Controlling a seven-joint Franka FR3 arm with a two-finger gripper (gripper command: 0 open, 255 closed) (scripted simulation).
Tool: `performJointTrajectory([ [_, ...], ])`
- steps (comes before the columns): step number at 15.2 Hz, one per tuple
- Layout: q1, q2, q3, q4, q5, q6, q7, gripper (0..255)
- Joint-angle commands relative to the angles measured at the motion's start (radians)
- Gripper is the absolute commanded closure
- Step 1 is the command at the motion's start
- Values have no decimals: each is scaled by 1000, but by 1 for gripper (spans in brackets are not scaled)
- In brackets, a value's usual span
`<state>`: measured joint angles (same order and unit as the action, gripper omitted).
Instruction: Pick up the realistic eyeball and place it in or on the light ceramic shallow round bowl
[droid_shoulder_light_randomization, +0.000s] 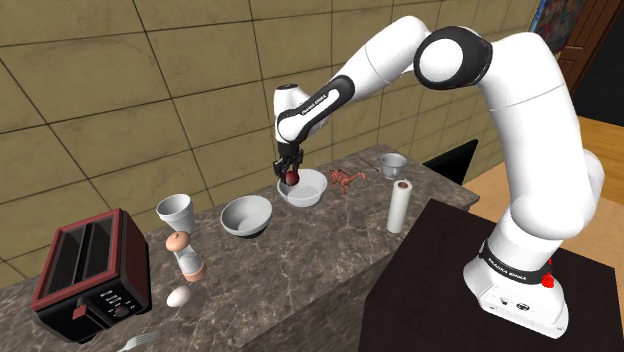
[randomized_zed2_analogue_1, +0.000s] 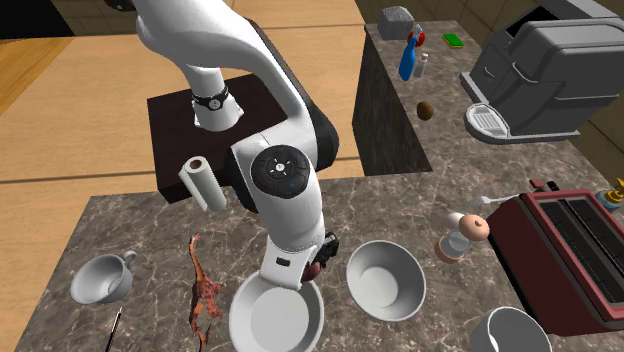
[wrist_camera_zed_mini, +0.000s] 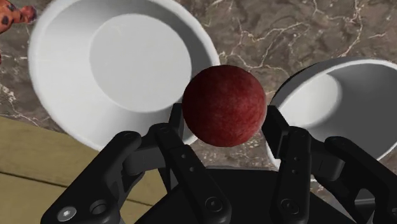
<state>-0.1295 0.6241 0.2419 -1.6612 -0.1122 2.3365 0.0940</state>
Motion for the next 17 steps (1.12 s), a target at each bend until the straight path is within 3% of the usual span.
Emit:
performJointTrajectory([
  [1, -28, 25, -6, 43, 4, -19, -41, 255],
  [6, -102, 103, -22, 183, 13, -86, -150, 255],
  [17, -93, 195, -35, 184, -1, 5, -147, 255],
])
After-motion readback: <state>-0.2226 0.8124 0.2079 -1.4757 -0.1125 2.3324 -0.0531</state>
